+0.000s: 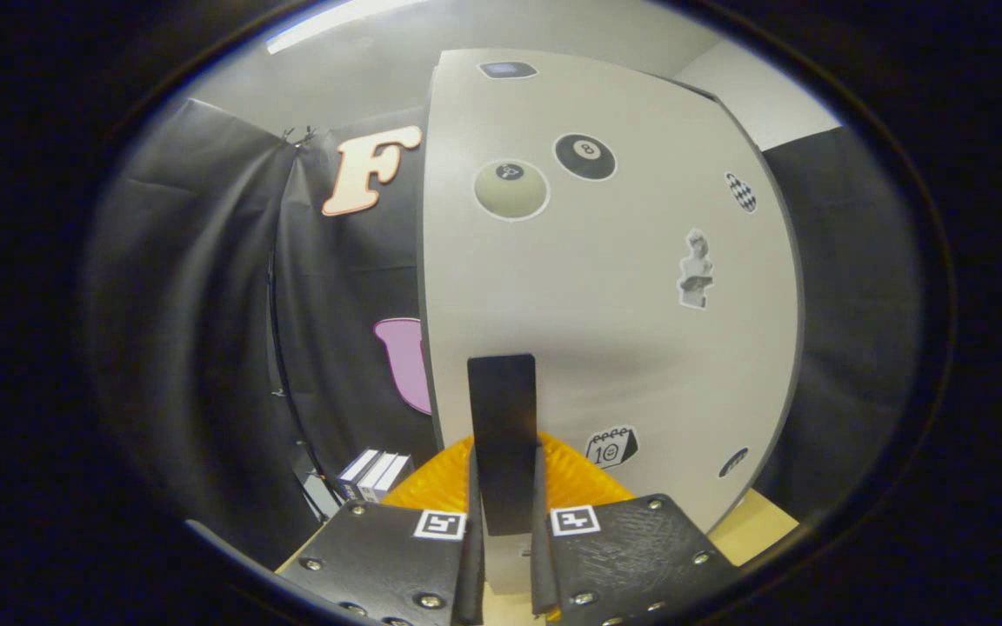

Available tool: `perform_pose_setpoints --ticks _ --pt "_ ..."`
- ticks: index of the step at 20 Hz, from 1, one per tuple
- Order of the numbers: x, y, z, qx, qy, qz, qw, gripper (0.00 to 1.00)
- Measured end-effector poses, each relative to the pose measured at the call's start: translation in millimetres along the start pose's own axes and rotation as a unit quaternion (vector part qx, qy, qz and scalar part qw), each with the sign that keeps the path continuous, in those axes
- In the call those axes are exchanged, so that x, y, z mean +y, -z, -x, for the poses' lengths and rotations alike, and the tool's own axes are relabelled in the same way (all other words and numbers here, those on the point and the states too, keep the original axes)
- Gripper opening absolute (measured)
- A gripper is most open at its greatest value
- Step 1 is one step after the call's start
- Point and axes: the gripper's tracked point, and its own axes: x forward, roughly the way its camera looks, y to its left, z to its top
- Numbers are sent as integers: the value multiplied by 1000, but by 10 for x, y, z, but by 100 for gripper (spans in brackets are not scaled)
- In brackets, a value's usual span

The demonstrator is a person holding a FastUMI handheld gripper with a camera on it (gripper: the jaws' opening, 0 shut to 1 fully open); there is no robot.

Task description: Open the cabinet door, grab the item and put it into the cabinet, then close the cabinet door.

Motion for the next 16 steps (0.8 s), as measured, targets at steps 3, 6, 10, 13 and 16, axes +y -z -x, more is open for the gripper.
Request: perform_pose_setpoints --ticks 3,6,10,13,16 --pt "-77 -11 170 -3 -17 -19 1000 13" --pt "-154 -25 354 -10 -14 -9 1000 13" --pt "-267 -16 605 -10 -16 -24 1000 13" --pt "-426 -28 832 -13 -9 -18 1000 13" --pt "-594 -44 1060 -14 -1 -26 1000 13"
